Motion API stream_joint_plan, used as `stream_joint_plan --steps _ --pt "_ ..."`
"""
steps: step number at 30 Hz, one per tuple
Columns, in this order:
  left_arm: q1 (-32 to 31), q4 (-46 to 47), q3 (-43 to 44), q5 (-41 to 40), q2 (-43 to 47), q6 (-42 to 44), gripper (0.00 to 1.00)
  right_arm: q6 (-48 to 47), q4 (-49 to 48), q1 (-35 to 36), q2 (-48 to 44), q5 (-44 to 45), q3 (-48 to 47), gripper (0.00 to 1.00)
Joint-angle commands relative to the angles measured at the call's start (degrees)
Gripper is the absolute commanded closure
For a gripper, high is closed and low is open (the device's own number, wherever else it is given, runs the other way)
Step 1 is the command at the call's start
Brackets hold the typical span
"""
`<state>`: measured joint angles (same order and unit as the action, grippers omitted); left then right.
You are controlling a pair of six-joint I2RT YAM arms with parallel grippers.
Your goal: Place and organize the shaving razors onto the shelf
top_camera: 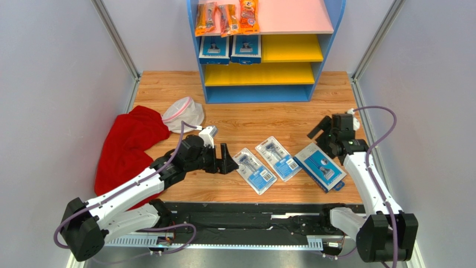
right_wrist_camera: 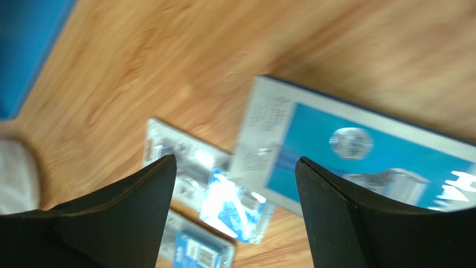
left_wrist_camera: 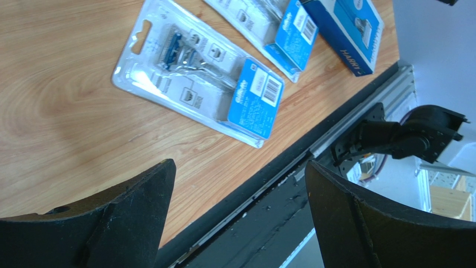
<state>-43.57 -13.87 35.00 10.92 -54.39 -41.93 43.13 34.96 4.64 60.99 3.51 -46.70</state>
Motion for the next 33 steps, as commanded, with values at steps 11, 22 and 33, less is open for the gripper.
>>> stream_joint_plan --steps 11,22,33 --pt "-6.3 6.4 5.1 0.8 -5.6 -1.7 0.06 -14.7 -0.8 -19.7 14.0 -12.0 4.2 0.18" --pt "-6.4 6.7 2.9 0.8 -4.1 -2.9 0.06 -15.0 -3.9 -19.6 9.3 -30.6 14.2 0.23" --pt "-6.6 7.7 2.8 1.4 -4.3 -4.1 0.06 -10.9 -4.0 -9.8 8.5 -31.8 19.2 0.25"
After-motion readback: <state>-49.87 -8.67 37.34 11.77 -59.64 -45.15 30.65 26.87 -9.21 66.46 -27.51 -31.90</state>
